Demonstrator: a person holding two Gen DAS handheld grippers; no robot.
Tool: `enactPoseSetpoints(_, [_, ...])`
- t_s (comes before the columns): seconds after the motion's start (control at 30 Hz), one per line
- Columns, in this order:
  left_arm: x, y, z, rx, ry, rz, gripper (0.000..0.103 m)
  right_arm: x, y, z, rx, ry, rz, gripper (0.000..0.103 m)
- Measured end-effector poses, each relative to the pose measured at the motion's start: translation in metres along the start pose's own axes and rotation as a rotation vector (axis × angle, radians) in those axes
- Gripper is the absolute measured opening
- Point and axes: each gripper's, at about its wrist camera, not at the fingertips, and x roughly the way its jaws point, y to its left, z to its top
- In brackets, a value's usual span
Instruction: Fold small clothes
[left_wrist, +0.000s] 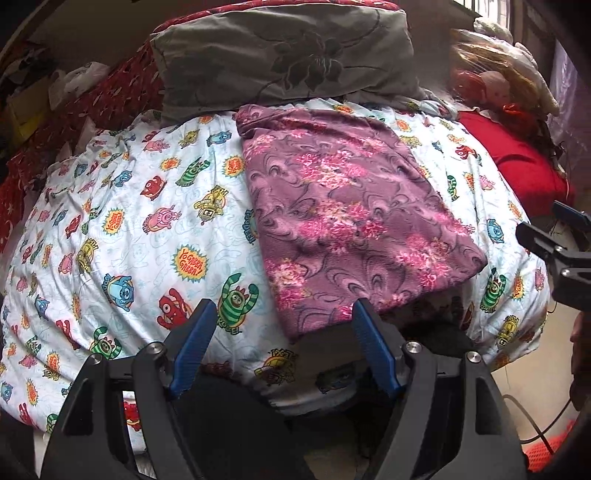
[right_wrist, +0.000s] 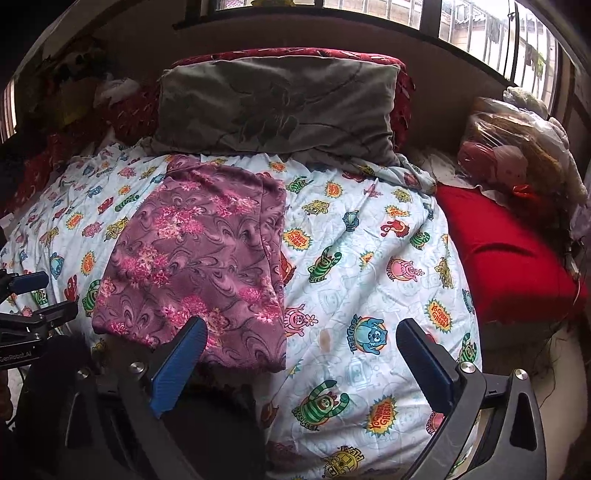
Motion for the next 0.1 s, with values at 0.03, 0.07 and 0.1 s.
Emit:
enactPoseSetpoints(0.03, [-0.0005, -0.0012, 0.0002, 0.002, -0.001, -0.002, 0.075, 0.0006, -0.0005, -0.0003, 0.000, 0.002, -0.001, 0.103])
enactPoseSetpoints(0.07, [-0.0011, -0.0026, 0.0002, 0.006, -0.001, -0.001, 0.075, 0.0013, -0.0013, -0.0007, 0.001, 0.005, -0.002, 0.103])
enactPoseSetpoints(0.1, [-0.0009, -0.0036, 0.0005, 0.009, 0.002, -0.001, 0.075, 0.0016, -0.0018, -0.0008, 0.002, 0.006, -0.004, 0.103])
